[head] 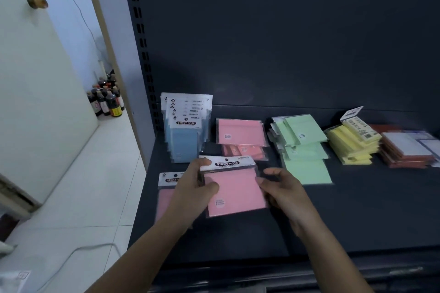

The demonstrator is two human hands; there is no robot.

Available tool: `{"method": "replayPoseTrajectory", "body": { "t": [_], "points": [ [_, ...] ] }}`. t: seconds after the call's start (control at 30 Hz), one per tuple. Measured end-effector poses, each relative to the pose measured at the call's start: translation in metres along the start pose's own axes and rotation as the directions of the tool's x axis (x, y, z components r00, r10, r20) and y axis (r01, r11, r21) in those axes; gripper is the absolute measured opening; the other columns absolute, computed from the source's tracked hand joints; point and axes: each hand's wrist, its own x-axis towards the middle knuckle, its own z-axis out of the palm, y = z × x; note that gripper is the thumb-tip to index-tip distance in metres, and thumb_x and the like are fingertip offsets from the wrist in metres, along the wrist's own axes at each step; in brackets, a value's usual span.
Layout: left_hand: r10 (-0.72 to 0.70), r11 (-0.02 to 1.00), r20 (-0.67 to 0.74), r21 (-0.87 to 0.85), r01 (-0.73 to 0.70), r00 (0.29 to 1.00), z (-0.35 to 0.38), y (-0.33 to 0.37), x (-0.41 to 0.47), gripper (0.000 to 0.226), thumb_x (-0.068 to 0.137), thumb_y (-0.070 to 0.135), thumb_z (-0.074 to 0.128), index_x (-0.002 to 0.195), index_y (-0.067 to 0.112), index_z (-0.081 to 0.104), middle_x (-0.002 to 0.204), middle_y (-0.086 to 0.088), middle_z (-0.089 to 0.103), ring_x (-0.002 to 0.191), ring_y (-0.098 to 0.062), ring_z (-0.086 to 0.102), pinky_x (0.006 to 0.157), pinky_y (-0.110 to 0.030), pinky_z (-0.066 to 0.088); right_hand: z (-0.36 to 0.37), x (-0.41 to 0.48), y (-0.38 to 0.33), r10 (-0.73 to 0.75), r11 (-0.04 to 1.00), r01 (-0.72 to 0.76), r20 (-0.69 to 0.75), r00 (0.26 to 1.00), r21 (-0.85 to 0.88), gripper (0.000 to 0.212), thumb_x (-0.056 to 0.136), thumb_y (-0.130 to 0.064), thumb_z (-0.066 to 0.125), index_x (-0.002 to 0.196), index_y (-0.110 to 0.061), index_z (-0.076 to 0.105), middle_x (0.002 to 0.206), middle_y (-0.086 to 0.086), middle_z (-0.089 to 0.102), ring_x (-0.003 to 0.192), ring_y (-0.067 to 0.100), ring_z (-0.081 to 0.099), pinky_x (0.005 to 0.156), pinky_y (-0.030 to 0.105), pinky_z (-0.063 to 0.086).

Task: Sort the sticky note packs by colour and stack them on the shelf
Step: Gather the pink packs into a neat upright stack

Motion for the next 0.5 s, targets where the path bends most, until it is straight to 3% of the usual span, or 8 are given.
{"method": "replayPoseTrajectory", "body": {
  "t": [0.07,0.13,0.33,0.43,0.5],
  "points": [
    [0.138,0.955,-0.021,0.268,-0.127,0.990,-0.002,-0.005,-0.005,0.032,0.085,0.014,0.058,0.109,0.033,0.049,0.089,0.014,0.057,0.075,0.004,0.055,0.063,-0.007,0.040,-0.003,-0.004,0.004,0.014,0.995,-0.004,0.092,0.996,-0.099,0.023,0.082,-0.013,0.069,0.101,-0.015,0.057,0.061,-0.003,0.059,0.042,0.000,0.047,0.043,0.012,0.037],
    [0.244,0.885,-0.007,0.410,-0.220,0.970,-0.003,-0.011,-0.009,0.028,0.086,0.019,0.061,0.110,0.029,0.051,0.101,0.014,0.050,0.083,0.006,0.049,0.070,-0.002,0.034,-0.004,-0.007,0.008,0.038,0.980,-0.007,0.153,0.987,-0.199,0.020,0.082,-0.013,0.070,0.097,-0.015,0.058,0.053,-0.006,0.057,0.040,0.000,0.044,0.042,0.012,0.034],
    [0.354,0.695,0.080,0.644,-0.319,0.932,-0.001,-0.024,-0.015,0.035,0.088,0.022,0.060,0.121,0.016,0.051,0.122,0.004,0.045,0.113,-0.010,0.036,0.085,-0.011,0.022,0.000,-0.010,0.011,-0.015,0.769,0.096,0.131,0.991,-0.632,0.019,0.083,-0.026,0.069,0.093,-0.018,0.055,0.057,-0.004,0.058,0.042,0.002,0.048,0.044,0.014,0.036],
    [0.370,0.639,0.091,0.698,-0.324,0.925,0.001,-0.028,-0.016,0.040,0.088,0.026,0.059,0.125,0.018,0.046,0.138,0.003,0.034,0.128,-0.013,0.026,0.101,-0.016,0.017,0.002,-0.014,0.012,-0.031,0.704,0.099,0.109,0.994,-0.703,0.025,0.084,-0.031,0.067,0.097,-0.019,0.049,0.061,-0.006,0.056,0.039,0.001,0.048,0.041,0.013,0.037],
    [0.391,0.631,0.081,0.702,-0.331,0.917,0.002,-0.026,-0.016,0.045,0.087,0.027,0.061,0.128,0.020,0.045,0.144,0.004,0.028,0.135,-0.012,0.020,0.109,-0.020,0.015,0.002,-0.014,0.014,-0.075,0.635,0.114,0.085,0.994,-0.764,0.026,0.084,-0.035,0.066,0.098,-0.020,0.049,0.067,-0.010,0.051,0.051,0.003,0.048,0.049,0.018,0.038]
  ]
}}
